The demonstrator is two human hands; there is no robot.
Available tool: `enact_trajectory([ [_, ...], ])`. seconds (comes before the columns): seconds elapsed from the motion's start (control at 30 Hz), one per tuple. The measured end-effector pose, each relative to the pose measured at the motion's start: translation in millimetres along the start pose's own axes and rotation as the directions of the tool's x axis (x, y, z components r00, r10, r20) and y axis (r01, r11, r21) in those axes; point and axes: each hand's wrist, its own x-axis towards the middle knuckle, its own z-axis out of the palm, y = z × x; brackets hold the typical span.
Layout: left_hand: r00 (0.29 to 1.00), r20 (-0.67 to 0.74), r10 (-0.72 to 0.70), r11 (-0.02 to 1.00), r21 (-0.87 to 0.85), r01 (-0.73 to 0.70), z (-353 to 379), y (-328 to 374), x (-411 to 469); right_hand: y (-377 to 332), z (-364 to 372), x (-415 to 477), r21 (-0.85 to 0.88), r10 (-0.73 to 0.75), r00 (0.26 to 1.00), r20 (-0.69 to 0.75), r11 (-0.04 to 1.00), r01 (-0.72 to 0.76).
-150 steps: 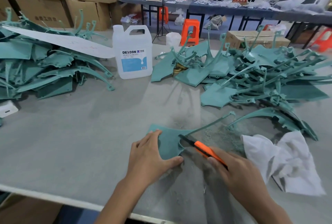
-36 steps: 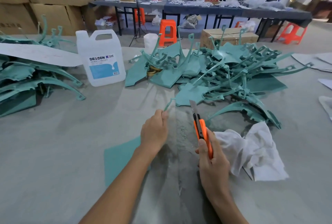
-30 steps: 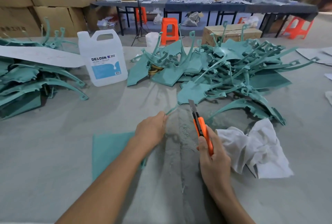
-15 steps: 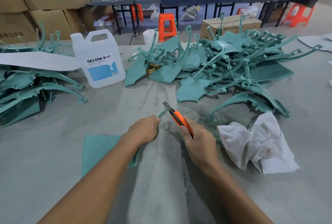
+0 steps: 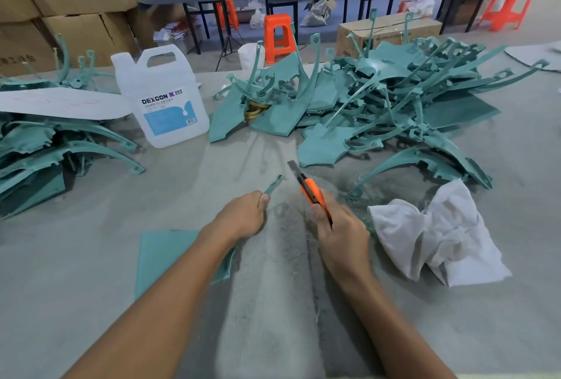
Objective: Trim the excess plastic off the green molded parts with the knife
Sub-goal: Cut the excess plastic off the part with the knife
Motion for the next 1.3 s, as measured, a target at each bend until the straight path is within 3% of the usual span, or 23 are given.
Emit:
enact_trajectory([
  [0.13,1.000,0.006,-0.002,1.000,-0.006,0.002,-2.2,-0.2,0.9,-5.9,2.3,-6.0,-0.089,-0.096,0.993,0.072,0.991,0.103],
  [0.27,1.000,0.012,0.007,1.000,-0.018,-0.007,-2.5,-0.4,-0.7,-0.1,1.5,0.4,0.003,0.008,0.999,-0.037,1.000,-0.007],
  [0.47,1.000,0.008,0.006,1.000,-0.013,-0.006,-1.9,1.1,-1.5,-4.3,4.6,-2.5,-0.113,-0.068,0.996,0.057,0.991,0.075],
  [0.63,1.000,-0.009,0.016,1.000,-0.003,-0.016,-0.3,1.2,-1.3,-5.2,4.0,0.6,-0.057,-0.037,0.999,0.004,0.998,0.037],
  [0.77,1.000,-0.009,0.008,1.000,-0.006,-0.008,-0.4,0.7,-0.6,-4.0,2.9,0.1,-0.083,-0.038,0.997,0.064,0.996,0.043],
  [1.2,1.000,-0.021,0.013,1.000,0.002,-0.013,0.5,2.1,-3.6,-5.6,9.3,-1.0,-0.114,-0.061,0.997,-0.041,0.992,0.056],
  [1.3,1.000,-0.027,0.014,1.000,-0.001,-0.014,0.8,1.7,-4.1,-2.2,9.0,0.4,-0.037,-0.049,0.995,-0.083,0.998,0.046],
])
